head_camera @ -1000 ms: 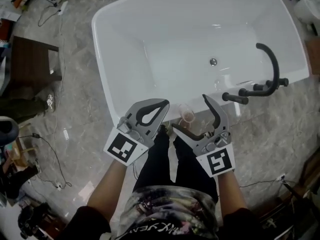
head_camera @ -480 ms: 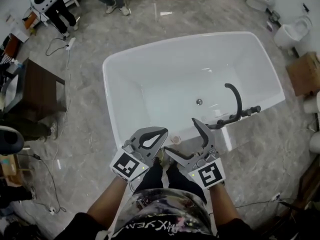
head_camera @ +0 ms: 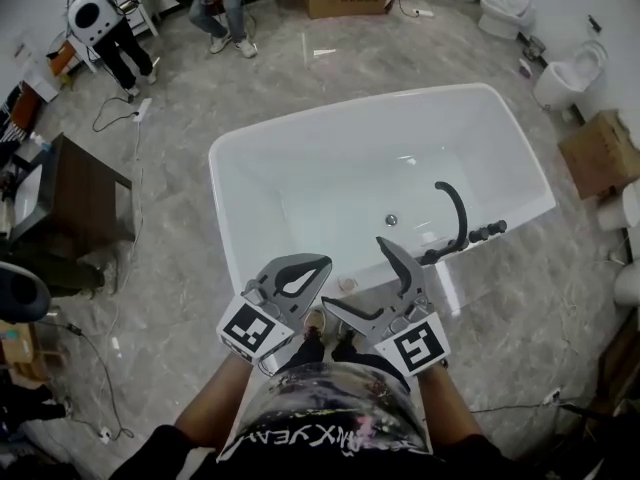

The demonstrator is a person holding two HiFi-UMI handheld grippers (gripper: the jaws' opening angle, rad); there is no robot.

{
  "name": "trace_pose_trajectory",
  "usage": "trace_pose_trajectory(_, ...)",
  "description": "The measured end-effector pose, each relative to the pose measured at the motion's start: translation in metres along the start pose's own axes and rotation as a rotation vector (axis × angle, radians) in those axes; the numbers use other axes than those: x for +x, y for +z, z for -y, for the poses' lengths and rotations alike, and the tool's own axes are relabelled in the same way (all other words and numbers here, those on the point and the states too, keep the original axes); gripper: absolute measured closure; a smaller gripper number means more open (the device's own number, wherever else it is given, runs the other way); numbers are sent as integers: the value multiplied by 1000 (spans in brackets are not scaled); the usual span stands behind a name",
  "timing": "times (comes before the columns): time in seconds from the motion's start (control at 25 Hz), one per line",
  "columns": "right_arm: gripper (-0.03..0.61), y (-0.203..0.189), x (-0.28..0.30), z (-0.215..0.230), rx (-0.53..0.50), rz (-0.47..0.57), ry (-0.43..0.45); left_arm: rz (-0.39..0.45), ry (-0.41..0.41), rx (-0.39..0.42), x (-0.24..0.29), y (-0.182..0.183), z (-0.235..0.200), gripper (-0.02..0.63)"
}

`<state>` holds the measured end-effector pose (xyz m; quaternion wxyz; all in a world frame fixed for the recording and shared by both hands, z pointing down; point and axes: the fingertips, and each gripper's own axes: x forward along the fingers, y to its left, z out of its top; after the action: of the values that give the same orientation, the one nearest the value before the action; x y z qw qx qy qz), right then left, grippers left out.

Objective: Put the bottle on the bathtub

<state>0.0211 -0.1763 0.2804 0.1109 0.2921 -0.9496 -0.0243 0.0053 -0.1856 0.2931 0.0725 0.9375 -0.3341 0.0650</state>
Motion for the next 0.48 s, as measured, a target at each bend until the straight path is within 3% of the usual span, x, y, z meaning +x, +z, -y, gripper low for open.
trace_pose_trajectory(0.48, 102, 25, 2, 11, 11, 52, -4, 5, -17, 37, 7, 21, -6, 603)
